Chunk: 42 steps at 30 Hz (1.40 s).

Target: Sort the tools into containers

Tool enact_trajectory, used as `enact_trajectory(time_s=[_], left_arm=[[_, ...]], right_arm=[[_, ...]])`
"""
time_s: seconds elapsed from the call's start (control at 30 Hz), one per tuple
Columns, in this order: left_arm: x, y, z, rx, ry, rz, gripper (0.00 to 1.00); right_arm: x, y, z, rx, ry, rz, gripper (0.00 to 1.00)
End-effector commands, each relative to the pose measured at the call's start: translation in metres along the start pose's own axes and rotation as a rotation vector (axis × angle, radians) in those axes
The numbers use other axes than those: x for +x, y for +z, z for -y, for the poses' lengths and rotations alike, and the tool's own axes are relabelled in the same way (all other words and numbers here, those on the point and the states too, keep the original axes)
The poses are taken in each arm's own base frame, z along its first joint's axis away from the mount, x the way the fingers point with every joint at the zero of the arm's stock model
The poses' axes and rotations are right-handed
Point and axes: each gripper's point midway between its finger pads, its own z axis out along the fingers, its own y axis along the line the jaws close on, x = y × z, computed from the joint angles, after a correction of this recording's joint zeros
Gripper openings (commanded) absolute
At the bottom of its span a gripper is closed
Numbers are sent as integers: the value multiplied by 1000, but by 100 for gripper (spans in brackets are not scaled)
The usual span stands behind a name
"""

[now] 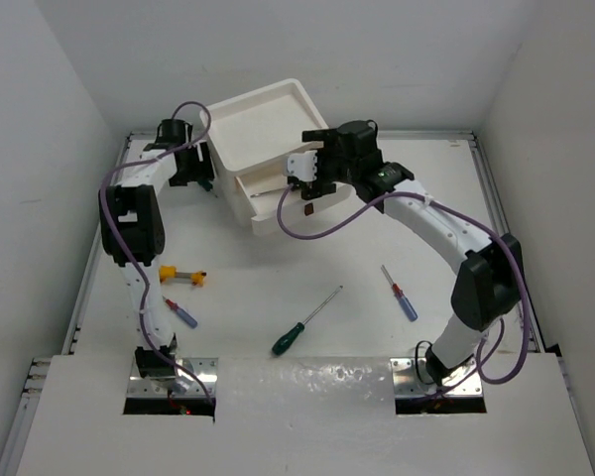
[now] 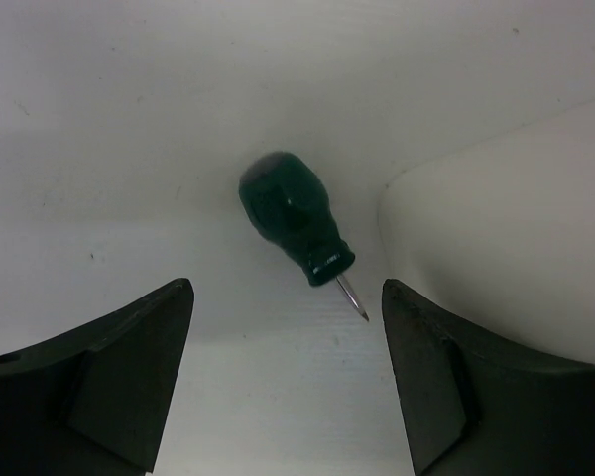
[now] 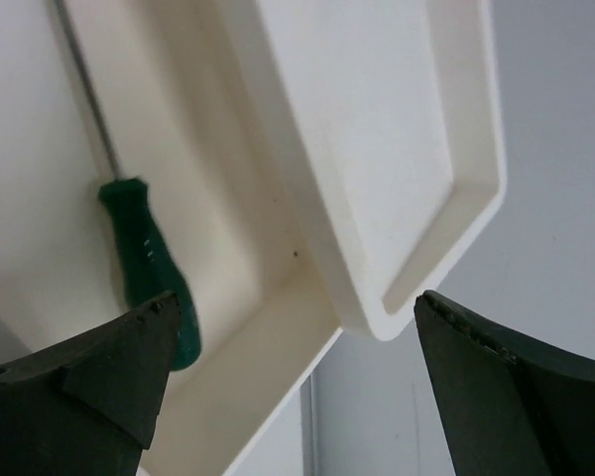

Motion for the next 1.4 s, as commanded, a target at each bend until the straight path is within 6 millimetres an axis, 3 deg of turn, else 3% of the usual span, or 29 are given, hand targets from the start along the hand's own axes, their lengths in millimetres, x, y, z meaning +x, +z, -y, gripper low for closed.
enact_trajectory(time_s=[0.0, 0.2, 0.27, 0.3, 0.33, 0.47, 0.63, 0.7, 0.77, 0.9, 1.03, 1.2, 1.3, 1.37], left_arm=[[-32, 4, 9, -12, 5, 81, 74], [-28, 31, -11, -133, -20, 72, 73], [-16, 42, -18, -162, 2, 37, 63], [-15, 42, -19, -163, 3, 34, 61], [-9, 45, -21, -168, 5, 21, 58], [14, 52, -28, -187, 24, -35, 48], [34, 54, -35, -184, 10, -103, 18], [38, 52, -40, -187, -1, -118, 0], [38, 47, -47, -195, -15, -123, 0], [9, 20, -48, -148, -23, -55, 0], [-34, -18, -27, -43, 35, 66, 0], [-74, -71, -23, -35, 102, 178, 0], [-105, -115, -16, -22, 142, 251, 0], [-146, -172, 2, 12, 186, 397, 0]], right_arm=[[-47, -41, 71, 294, 105, 164, 99], [-76, -74, 68, 364, 263, 336, 99], [-86, -99, 72, 419, 301, 387, 99], [-85, -97, 69, 415, 316, 388, 99], [-87, -109, 75, 446, 326, 393, 99], [-85, -127, 81, 494, 397, 378, 99], [-81, -146, 81, 543, 437, 366, 99], [-79, -150, 77, 556, 442, 365, 99], [-75, -157, 77, 584, 449, 348, 99], [-69, -162, 73, 598, 475, 326, 99], [-68, -160, 65, 566, 503, 320, 99], [-87, -157, 43, 410, 463, 373, 99], [-97, -151, 13, 240, 385, 387, 99], [-97, -148, -5, 155, 396, 372, 99]])
